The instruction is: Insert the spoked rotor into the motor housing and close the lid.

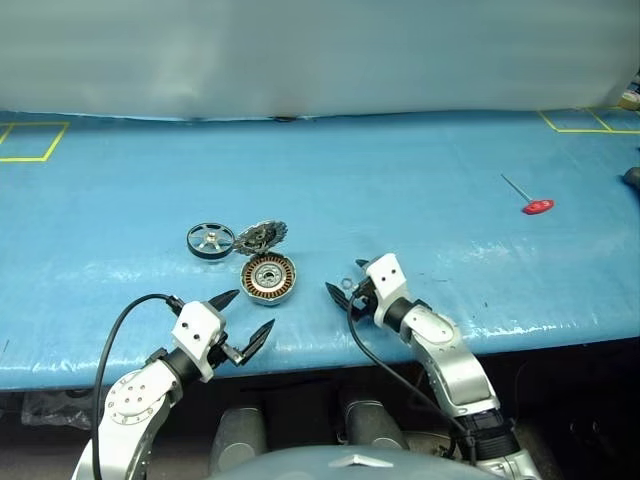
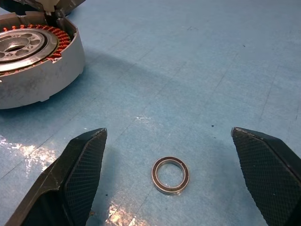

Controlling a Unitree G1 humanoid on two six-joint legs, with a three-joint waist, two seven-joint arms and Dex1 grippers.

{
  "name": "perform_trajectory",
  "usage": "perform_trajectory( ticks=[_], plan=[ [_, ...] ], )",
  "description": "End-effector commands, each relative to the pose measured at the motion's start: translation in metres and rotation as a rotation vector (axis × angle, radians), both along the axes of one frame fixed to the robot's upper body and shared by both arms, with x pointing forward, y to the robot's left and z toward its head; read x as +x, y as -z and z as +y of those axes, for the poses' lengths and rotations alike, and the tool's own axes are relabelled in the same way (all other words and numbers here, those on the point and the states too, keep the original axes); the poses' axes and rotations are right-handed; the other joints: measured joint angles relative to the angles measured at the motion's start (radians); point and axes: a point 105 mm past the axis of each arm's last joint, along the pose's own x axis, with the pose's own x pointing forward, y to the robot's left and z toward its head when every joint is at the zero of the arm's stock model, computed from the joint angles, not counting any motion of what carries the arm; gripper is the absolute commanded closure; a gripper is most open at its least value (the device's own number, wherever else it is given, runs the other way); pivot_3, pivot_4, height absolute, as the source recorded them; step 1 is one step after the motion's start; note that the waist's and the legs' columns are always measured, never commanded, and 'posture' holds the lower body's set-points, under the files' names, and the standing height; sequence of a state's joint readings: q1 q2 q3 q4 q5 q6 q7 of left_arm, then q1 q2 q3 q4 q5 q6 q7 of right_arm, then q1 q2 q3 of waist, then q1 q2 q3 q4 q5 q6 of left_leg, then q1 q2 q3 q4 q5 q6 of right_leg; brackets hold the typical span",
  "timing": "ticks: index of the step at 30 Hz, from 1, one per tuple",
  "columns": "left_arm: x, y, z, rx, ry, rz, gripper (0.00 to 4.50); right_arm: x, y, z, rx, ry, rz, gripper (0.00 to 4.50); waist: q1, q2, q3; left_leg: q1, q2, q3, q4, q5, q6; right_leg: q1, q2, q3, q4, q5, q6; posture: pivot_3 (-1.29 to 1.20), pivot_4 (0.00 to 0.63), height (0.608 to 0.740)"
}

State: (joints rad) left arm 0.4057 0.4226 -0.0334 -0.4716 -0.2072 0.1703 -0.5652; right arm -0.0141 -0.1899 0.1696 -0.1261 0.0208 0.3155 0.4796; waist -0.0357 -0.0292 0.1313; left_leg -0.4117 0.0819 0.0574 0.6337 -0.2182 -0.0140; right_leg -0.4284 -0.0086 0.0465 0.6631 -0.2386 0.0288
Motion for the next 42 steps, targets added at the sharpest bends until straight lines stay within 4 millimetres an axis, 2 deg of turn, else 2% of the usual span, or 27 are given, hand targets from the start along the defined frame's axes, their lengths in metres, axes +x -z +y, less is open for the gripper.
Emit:
perform_trajectory(
  ticks=[1,12,13,17,25,28,33,42],
  plan=[
    [-0.002,-0.008,-0.008,-0.024,0.023,-0.024,0.0,-0.004,-0.002,0.0,0.004,-0.009,-0.004,0.04,0.0,0.0,0.0,0.0,0.0,0.0,0.0,0.0,0.0,0.0,0.0,0.0,0.0,0.0,0.0,0.0,0.15,0.74],
    [-0.002,-0.008,-0.01,-0.034,0.025,-0.015,0.0,-0.005,0.001,-0.003,-0.004,0.004,0.028,3.61,0.0,0.0,0.0,0.0,0.0,0.0,0.002,0.0,0.0,0.001,0.0,0.0,0.001,0.0,0.0,0.0,0.15,0.74],
    [-0.002,-0.008,-0.011,-0.035,0.025,-0.014,0.0,-0.005,0.0,-0.003,-0.004,0.004,0.027,3.83,0.0,0.0,0.0,0.0,0.0,0.0,0.002,0.0,0.0,0.001,0.0,0.0,0.001,0.0,0.0,0.0,0.15,0.74],
    [-0.002,-0.008,-0.011,-0.034,0.03,-0.012,0.0,-0.005,-0.01,0.005,0.003,-0.031,0.005,3.84,0.0,0.0,0.0,0.0,0.0,0.0,0.003,0.0,0.0,0.001,0.0,0.0,0.001,0.0,0.001,0.0,0.15,0.74],
    [-0.002,-0.008,-0.006,-0.017,0.004,-0.022,0.0,-0.004,-0.069,0.051,0.071,-0.182,-0.161,3.84,-0.001,0.0,0.0,0.0,0.0,-0.001,0.004,0.0,0.0,0.0,0.0,0.0,0.002,0.0,0.001,0.0,0.15,0.74],
    [-0.002,-0.008,-0.004,-0.015,-0.007,-0.024,0.0,-0.004,-0.077,0.062,0.078,-0.208,-0.184,3.84,0.001,0.0,0.0,0.0,0.0,-0.001,0.004,0.0,0.0,0.001,0.0,0.0,0.002,0.001,0.001,0.0,0.15,0.74],
    [-0.006,-0.006,0.0,-0.018,-0.028,-0.016,0.0,-0.003,-0.069,0.086,0.037,-0.269,-0.172,3.84,0.0,0.0,0.0,-0.001,0.0,-0.001,0.005,0.0,0.0,0.0,0.0,0.0,0.002,0.001,0.001,0.0,0.15,0.74],
    [-0.015,-0.004,0.002,-0.012,-0.046,-0.008,0.0,0.006,-0.053,0.107,0.069,-0.254,-0.105,3.84,-0.001,0.0,0.0,-0.001,0.0,-0.001,0.007,0.0,0.0,0.0,0.0,0.0,0.003,0.001,0.001,0.0,0.15,0.74]
  ],
)
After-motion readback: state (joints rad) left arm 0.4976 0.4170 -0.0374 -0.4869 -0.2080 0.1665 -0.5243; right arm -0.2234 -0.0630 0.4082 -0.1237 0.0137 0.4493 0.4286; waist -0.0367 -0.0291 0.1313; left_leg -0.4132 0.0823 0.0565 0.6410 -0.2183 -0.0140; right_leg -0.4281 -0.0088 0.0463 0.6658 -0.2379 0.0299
